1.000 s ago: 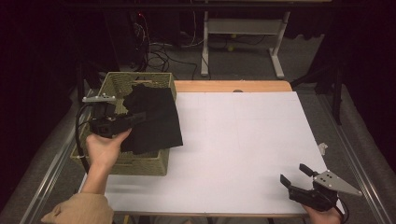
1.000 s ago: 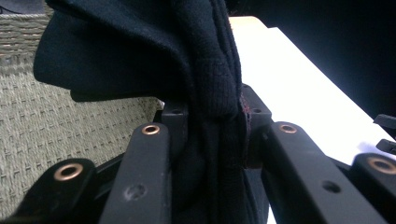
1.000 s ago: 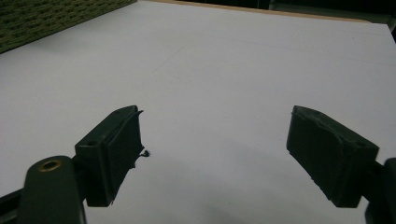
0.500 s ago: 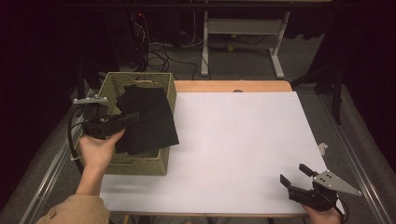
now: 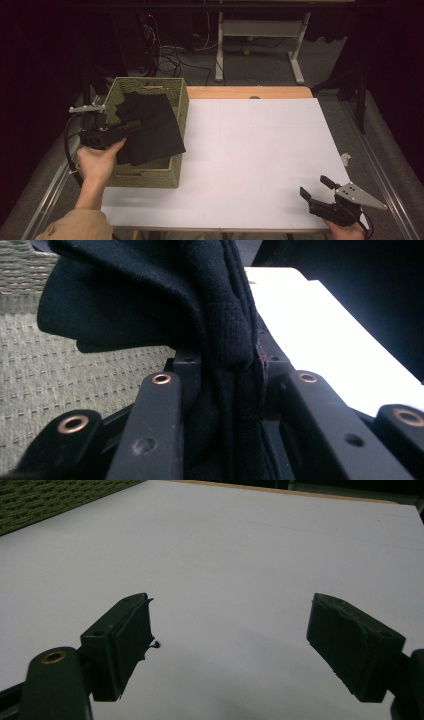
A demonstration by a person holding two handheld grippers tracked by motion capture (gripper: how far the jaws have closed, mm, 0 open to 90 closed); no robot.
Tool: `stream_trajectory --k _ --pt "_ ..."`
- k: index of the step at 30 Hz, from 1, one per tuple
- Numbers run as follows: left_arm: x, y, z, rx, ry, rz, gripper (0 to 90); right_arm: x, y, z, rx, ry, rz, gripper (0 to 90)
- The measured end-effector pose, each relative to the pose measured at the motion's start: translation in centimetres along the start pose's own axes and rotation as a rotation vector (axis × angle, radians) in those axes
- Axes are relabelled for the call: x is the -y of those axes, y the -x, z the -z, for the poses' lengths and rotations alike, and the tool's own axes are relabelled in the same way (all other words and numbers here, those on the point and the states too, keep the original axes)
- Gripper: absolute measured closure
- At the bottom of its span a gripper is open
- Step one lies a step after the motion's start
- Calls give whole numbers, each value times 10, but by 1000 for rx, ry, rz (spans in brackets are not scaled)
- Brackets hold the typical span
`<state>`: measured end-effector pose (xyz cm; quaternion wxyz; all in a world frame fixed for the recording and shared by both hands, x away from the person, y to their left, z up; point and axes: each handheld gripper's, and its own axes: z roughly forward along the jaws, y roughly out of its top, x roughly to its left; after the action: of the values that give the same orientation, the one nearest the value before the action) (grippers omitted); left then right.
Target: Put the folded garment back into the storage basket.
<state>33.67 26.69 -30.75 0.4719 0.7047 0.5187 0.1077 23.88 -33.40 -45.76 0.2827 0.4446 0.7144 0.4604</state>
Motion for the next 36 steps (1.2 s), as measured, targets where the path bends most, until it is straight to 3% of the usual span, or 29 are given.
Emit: stream_trajectory --k 24,31,36 --pt "6 -30 6 -74 5 50 666 0 0 0 -1 -3 0 187" --pt "7 -37 -1 -118 -23 58 666 0 0 0 -2 -3 0 187" --pt "8 -37 -9 -114 -29 57 666 0 0 0 -2 -3 0 187"
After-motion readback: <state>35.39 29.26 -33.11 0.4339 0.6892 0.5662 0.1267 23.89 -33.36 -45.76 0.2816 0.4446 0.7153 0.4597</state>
